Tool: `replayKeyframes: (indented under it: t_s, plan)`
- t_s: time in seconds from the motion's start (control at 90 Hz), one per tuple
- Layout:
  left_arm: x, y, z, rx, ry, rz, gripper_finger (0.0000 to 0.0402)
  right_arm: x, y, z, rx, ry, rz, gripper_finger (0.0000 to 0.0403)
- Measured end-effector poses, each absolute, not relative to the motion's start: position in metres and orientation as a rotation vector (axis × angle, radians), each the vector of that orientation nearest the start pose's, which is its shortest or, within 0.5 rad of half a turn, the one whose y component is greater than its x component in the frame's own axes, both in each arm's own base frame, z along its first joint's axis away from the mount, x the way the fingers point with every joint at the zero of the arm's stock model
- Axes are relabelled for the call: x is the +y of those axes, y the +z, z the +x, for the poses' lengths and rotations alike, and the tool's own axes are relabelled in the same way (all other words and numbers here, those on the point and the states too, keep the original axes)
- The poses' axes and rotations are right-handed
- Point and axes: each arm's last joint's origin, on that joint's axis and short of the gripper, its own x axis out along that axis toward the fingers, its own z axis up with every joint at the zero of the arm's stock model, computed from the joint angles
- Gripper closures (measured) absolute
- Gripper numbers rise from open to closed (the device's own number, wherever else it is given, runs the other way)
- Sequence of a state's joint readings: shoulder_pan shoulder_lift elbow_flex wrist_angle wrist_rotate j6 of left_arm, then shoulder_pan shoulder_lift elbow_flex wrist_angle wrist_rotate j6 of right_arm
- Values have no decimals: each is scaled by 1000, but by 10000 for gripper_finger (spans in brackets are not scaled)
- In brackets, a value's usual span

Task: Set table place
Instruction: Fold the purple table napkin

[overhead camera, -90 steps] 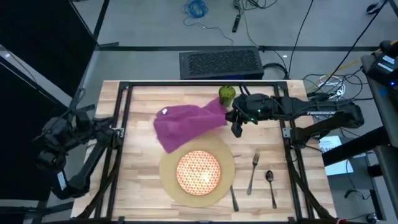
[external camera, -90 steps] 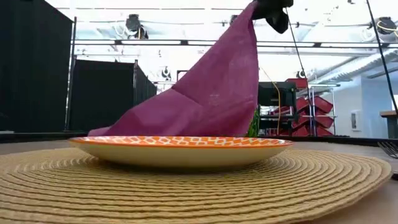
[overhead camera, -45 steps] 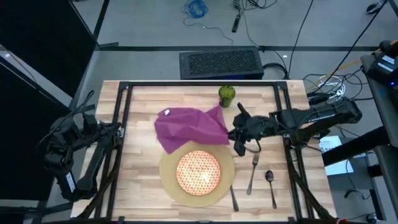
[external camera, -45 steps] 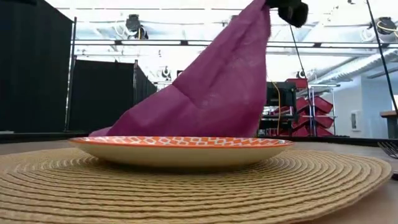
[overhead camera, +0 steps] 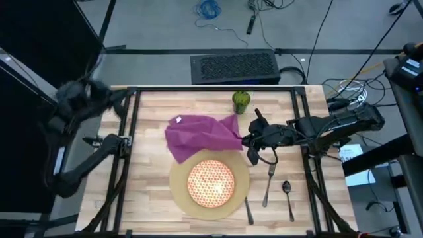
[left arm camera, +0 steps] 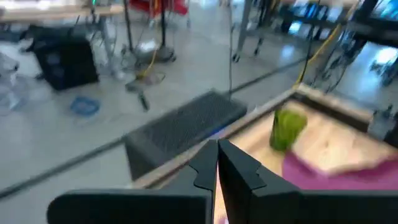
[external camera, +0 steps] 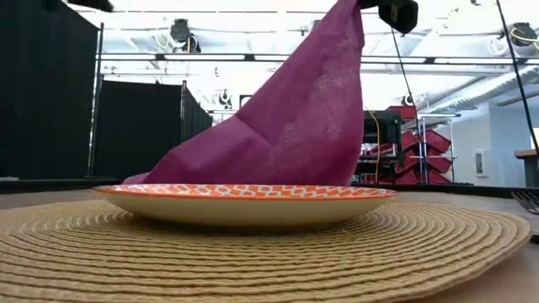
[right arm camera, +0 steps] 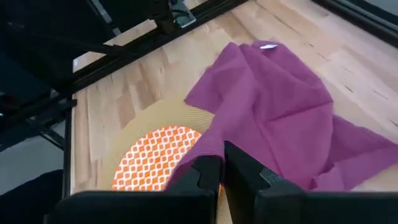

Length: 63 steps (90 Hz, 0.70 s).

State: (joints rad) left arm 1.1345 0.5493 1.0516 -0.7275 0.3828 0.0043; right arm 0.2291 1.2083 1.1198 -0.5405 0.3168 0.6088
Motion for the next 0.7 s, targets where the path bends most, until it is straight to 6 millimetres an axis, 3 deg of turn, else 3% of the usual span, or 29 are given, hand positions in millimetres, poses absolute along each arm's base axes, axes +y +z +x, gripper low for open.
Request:
replayKeyframes:
  t_s: [0.111,0.244,0.367,0.489,0.567,0.7]
  plan:
    - [83,384,57,127,615,-227,402,47,332,248,562,-267,405,403]
    - [86,348,78,110,439,-357,402,45,332,248,568,-265,377,403]
    - [67,307,94,45,331,-459,402,41,332,246,581,-273,365,403]
    - [46,280,105,-36,256,-532,402,36,333,244,590,-273,374,403]
    - [33,262,114,-1,218,-578,402,35,332,245,591,-275,379,403]
    - [8,249,131,37,167,-610,402,35,332,244,594,-278,391,403]
